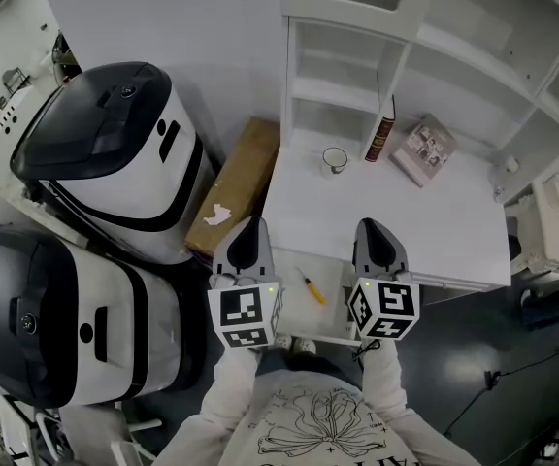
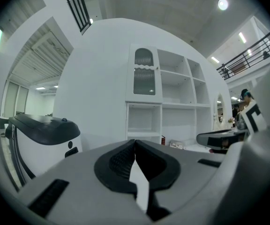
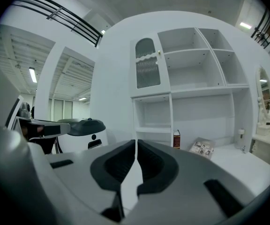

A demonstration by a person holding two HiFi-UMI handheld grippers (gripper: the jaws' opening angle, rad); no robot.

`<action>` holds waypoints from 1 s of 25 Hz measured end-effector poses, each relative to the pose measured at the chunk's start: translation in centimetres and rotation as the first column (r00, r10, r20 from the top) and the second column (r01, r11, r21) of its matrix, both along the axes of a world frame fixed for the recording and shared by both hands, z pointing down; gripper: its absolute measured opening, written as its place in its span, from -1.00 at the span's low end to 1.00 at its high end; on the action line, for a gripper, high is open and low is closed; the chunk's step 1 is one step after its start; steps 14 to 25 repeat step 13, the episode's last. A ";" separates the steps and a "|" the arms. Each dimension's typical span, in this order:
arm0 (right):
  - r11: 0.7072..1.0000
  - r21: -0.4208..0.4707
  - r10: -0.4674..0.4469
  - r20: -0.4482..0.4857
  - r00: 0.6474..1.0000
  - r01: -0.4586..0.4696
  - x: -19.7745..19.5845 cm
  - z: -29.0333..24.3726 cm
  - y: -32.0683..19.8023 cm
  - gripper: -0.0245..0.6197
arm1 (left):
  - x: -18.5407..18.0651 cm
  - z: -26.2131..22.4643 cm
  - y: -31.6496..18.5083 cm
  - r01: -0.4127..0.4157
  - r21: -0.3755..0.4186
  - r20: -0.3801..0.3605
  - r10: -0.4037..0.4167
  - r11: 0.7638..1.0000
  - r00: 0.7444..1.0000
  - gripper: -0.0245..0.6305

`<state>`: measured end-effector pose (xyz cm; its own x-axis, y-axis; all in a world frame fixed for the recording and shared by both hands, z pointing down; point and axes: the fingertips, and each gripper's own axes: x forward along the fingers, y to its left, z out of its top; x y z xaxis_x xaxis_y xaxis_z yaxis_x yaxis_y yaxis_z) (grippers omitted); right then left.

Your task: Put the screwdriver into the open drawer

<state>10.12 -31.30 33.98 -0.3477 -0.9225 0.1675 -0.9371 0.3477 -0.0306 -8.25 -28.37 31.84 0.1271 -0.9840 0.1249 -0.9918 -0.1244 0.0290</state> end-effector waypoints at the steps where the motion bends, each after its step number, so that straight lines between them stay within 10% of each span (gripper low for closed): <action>1: 1.000 0.000 0.001 0.000 1.000 -0.001 0.0 0.0 0.0 -0.88 | 0.0 0.0 0.0 0.000 0.001 0.001 0.000 1.000 1.000 -0.91; 25: 1.000 -0.006 0.013 0.005 1.000 -0.013 0.4 0.2 0.0 -0.88 | 0.1 0.1 0.1 0.001 -0.001 0.009 -0.001 1.000 1.000 -0.91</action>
